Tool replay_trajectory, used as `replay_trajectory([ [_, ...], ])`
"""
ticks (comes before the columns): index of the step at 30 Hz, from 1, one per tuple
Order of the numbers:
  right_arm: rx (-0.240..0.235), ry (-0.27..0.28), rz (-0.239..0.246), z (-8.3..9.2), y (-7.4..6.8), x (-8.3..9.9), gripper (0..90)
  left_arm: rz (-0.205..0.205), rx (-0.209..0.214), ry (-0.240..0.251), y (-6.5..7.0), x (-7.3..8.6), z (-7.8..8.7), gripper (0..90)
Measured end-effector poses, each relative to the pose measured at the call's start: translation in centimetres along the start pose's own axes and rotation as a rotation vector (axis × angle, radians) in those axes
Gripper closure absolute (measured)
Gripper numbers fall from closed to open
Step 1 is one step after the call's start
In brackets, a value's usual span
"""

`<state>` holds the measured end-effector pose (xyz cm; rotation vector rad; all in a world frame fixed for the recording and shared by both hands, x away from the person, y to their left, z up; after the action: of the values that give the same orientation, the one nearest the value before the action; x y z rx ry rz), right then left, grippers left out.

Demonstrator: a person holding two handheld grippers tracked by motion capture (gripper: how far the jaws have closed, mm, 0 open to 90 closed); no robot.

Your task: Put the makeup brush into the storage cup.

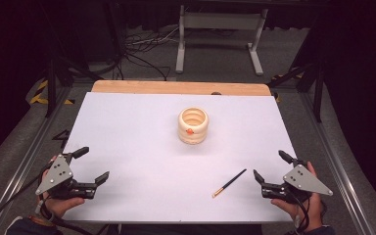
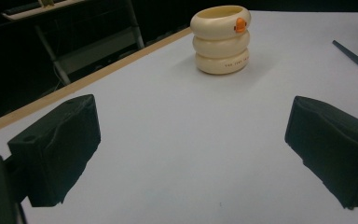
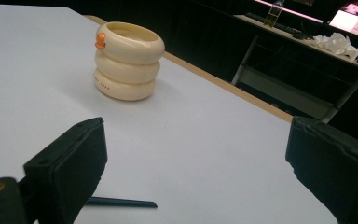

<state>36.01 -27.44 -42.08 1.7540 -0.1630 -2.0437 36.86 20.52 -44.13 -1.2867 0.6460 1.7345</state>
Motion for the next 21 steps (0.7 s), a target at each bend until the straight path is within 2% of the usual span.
replay_trajectory([
  [11,-0.081,-0.029,0.042,0.1,-1.0,0.2,12.9,0.000,0.031,-0.039,0.6,0.8,-1.0,4.4],
  [13,-0.116,-0.056,0.040,-0.1,-1.4,0.3,13.8,-0.004,0.039,-0.056,0.7,1.0,-1.2,4.4],
  [15,-0.128,-0.068,0.046,-0.1,-1.7,0.4,14.3,-0.006,0.049,-0.059,1.0,1.1,-1.4,4.4],
  [21,-0.189,-0.086,0.106,0.0,-2.6,0.1,17.1,0.004,0.057,-0.064,1.1,1.2,-1.7,4.4],
])
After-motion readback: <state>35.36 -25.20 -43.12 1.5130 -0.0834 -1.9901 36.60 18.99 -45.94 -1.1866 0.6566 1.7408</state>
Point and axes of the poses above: each handheld gripper's, and its own axes: z roughly backward along the jaws, x roughly out of its underside, y roughly to its right, the point moved 10 cm from there along -z, roughly forward along the jaws, and after that the axes turned 14 degrees about x, right-handed, at the moved point
